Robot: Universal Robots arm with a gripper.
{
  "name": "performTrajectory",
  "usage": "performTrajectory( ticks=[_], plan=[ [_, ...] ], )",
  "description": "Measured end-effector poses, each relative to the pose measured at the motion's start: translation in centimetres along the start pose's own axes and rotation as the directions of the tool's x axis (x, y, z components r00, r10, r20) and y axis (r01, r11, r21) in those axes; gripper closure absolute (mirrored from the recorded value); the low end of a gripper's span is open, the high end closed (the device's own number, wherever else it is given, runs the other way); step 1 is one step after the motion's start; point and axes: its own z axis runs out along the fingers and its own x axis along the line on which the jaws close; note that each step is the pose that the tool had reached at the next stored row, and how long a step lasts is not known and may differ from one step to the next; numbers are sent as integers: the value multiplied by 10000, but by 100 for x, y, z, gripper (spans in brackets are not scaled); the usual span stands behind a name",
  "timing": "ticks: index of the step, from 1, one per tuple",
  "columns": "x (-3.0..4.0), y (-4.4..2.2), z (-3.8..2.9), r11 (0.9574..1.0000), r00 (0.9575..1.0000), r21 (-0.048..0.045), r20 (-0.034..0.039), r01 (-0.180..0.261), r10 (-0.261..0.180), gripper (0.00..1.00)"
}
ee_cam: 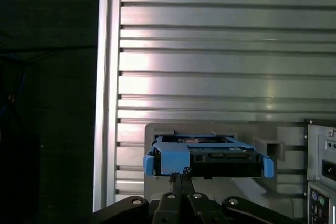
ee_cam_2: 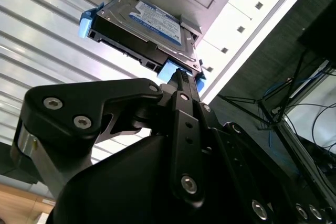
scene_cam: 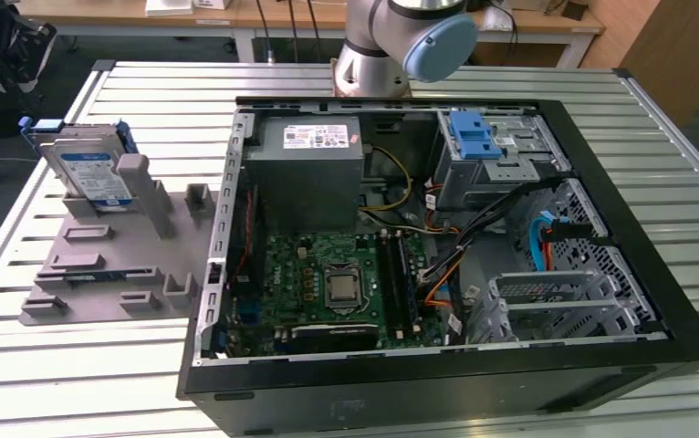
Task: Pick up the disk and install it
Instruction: 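Pick up the disk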
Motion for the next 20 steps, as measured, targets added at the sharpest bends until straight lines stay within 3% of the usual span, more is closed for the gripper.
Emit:
performTrajectory(
  ticks=[6, 11, 20],
  plan=[
    [0, 0, 0, 9998, 9998, 2, -9, 215, -215, 89],
    [0, 0, 0, 9977, 9977, 4, -27, 682, -682, 89],
    [0, 0, 1, 9841, 9841, 9, -73, 1777, -1777, 89]
  ],
)
